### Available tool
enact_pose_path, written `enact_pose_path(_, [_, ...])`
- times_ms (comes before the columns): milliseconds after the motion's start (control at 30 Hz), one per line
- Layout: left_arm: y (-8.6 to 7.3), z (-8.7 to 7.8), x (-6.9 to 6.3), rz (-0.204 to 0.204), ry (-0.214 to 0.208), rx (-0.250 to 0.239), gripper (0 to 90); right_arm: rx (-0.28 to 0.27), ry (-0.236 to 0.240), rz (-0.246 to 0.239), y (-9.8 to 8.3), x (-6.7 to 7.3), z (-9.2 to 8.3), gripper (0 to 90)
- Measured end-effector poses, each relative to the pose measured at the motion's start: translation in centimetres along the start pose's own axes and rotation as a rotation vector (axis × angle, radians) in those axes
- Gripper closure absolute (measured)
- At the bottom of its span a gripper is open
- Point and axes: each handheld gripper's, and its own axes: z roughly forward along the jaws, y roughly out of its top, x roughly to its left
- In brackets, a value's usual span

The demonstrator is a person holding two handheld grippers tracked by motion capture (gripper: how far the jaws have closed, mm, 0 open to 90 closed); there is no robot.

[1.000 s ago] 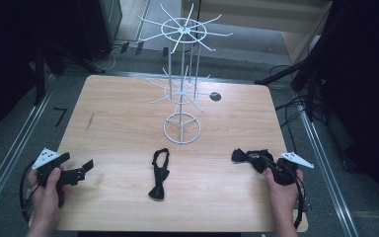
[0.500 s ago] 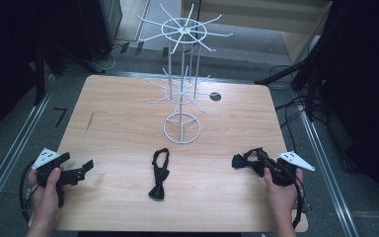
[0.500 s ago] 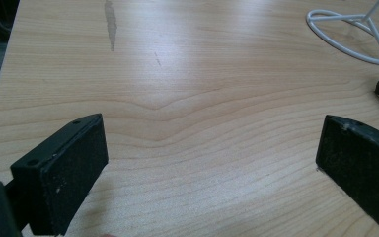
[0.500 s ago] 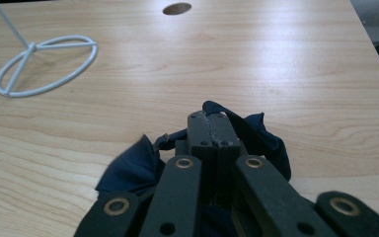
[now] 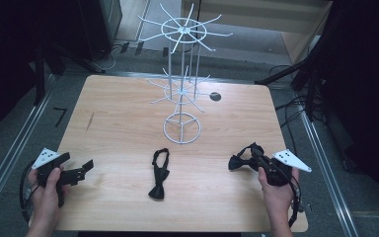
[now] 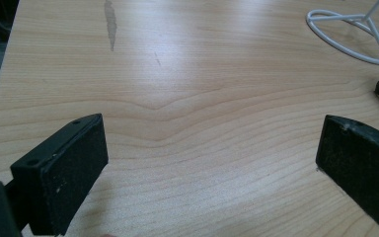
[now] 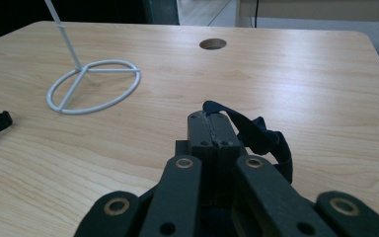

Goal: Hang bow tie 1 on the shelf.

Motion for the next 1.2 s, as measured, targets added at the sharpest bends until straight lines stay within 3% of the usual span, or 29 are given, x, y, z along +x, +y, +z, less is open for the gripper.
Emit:
enact_pose_path(400, [0.0,0.0,0.0,-0.002,0.003,-0.005,0.0,-0.046,0.036,-0.005,1.4,1.7,-0.3,90.0])
enact_pose_path(800, [0.0,0.0,0.0,-0.008,0.002,-0.009,0.0,-0.062,0.080,-0.082,2.8,4.5,0.4,90.0])
enact_pose_path(1200, [0.0,-0.1,0.0,-0.010,0.001,-0.011,0.0,-0.078,0.135,-0.103,3.7,7.2,1.4,90.0])
